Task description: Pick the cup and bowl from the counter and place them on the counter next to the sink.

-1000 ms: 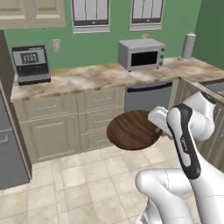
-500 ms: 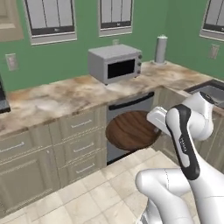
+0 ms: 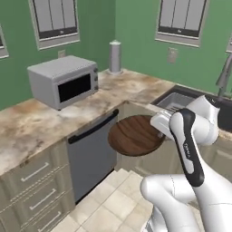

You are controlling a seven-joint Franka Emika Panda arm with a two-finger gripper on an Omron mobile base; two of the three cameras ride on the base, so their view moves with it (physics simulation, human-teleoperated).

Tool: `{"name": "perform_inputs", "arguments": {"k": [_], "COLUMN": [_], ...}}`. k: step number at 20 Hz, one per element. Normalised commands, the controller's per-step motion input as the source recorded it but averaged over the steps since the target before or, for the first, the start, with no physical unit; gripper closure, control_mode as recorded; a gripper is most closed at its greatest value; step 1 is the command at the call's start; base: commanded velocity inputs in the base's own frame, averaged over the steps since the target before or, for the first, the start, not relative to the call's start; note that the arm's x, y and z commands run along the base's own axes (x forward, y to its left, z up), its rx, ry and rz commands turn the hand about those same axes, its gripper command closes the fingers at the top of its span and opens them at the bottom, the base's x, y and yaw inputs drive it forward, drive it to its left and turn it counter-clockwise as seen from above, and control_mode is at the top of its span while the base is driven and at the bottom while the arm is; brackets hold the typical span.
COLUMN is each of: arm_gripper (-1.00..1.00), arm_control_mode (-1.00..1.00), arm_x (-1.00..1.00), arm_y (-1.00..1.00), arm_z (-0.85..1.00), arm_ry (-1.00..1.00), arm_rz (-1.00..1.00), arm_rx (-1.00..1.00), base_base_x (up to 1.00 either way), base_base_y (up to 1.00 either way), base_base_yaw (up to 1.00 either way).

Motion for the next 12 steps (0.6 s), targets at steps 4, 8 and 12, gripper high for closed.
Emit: {"name": "perform_inputs", "arguments": {"k": [4, 8, 12], "arm_gripper": [1.00, 1.00, 1.00], "arm_control_mode": [1.00, 1.00, 1.00], "arm_x": [0.00, 0.00, 0.00], "arm_y": [0.00, 0.00, 0.00], "arm_z": [0.00, 0.00, 0.00], "arm_ry": [0.00, 0.00, 0.00], "arm_rz": [0.00, 0.00, 0.00], "arm_rx": [0.00, 0.00, 0.00], "base_base_x": [0.51, 0.26, 0.26], "base_base_y": [-0.43, -0.10, 0.06], "base_base_yaw": [-0.58, -0.47, -0.29]}}
